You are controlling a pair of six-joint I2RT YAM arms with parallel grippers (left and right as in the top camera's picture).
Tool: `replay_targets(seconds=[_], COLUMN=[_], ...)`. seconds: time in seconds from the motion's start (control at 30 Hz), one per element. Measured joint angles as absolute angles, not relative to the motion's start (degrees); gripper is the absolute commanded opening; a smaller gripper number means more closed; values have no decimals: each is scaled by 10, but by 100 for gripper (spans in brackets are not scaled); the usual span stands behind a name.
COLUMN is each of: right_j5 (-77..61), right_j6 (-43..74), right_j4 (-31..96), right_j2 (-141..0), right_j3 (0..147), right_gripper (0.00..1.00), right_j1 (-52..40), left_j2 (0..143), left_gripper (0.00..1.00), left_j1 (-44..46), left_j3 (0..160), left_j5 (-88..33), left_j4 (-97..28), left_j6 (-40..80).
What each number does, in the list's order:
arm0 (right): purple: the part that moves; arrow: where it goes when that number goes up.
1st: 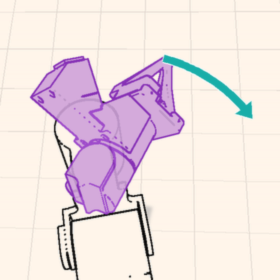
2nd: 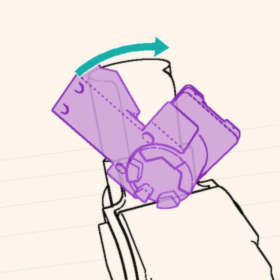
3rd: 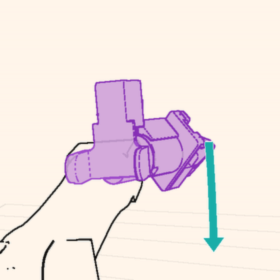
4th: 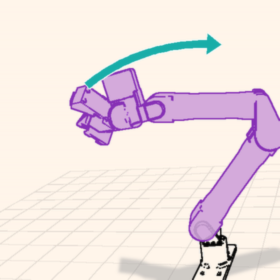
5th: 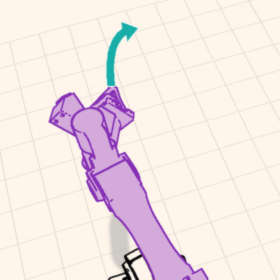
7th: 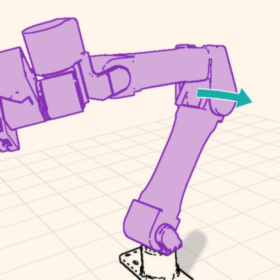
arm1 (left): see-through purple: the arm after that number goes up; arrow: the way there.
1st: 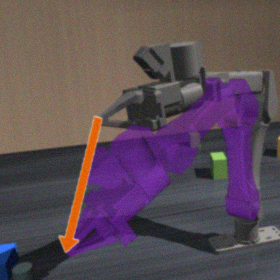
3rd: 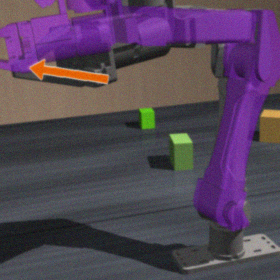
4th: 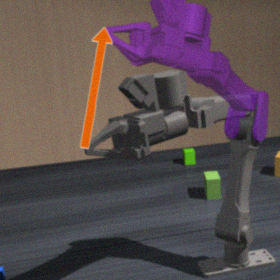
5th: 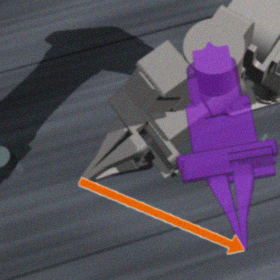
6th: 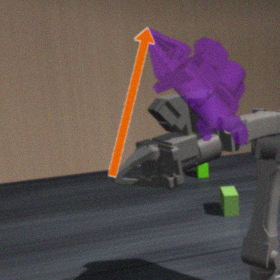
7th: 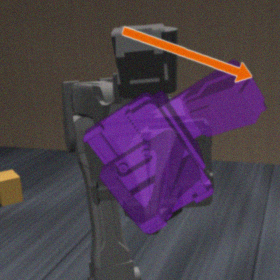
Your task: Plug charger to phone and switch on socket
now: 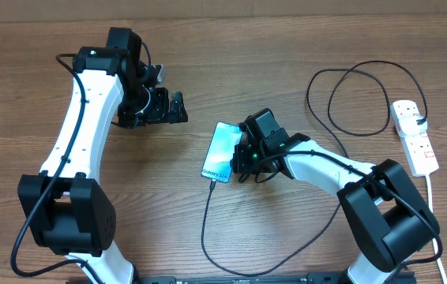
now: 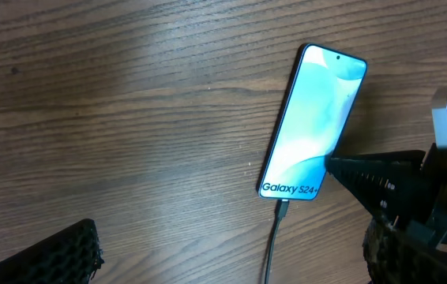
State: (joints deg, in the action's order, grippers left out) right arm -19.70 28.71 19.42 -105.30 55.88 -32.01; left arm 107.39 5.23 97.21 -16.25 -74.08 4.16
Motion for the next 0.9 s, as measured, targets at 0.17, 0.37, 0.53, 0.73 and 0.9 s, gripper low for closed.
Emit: replay_targets(seconds=[0.17,0.37,0.53,0.73,0.9], right_j5=[-196,-170,-120,-93,-85], right_j6=[287,284,280,270,279], right_j4=[281,404,536,580,548], right_j2=[-1053,-1044,-1014,-983,-982], right_j3=[584,679,781,861,840], right_gripper=[4,4,4,4,4], right_j1=[-300,-263,-239,-229,-230], left_j2=[1074,1074,1074,1074,1074], left_gripper=[100,100,100,100,100], left_j1=[52,52,52,52,52], left_j3=[972,972,972,972,972], left_j5=[-163,-162,-162,-162,-162], left_j4=[-741,-741,-741,-741,-741], left_j6=[42,42,42,42,42])
